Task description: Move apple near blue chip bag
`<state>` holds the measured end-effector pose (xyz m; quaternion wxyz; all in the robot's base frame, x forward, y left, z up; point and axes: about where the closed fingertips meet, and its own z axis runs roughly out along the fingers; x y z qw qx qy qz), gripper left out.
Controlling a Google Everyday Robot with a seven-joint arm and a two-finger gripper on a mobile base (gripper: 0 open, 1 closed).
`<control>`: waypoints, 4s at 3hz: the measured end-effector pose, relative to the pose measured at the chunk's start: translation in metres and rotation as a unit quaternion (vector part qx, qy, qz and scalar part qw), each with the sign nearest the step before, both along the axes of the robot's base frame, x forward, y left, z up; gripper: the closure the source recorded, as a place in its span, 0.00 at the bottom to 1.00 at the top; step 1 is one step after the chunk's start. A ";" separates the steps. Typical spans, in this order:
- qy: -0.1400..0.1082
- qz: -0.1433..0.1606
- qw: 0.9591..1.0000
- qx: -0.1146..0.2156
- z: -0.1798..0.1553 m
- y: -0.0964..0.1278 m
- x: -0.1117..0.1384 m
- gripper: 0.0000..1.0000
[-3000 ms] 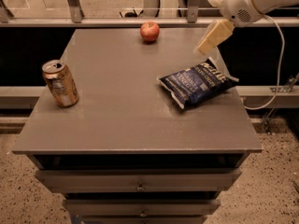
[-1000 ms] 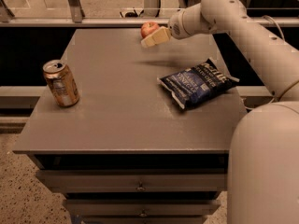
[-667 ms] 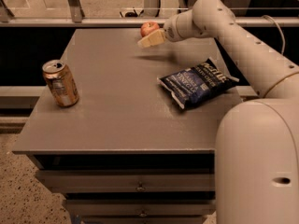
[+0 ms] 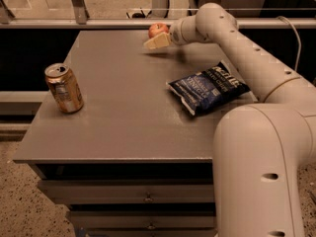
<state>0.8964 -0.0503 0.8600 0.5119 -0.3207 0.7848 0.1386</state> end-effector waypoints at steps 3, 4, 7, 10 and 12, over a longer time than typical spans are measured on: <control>-0.015 -0.014 1.000 0.019 0.002 0.007 0.022 0.39; -0.021 -0.001 0.999 0.032 0.014 0.010 0.011 0.78; -0.020 0.105 0.994 0.032 0.045 -0.031 -0.114 1.00; 0.044 0.186 0.981 -0.016 0.033 -0.055 -0.207 0.99; 0.063 0.206 0.976 -0.003 0.015 -0.039 -0.219 0.54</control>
Offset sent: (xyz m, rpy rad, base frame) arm 0.0301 0.0013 0.0096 0.0433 -0.0494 -0.0456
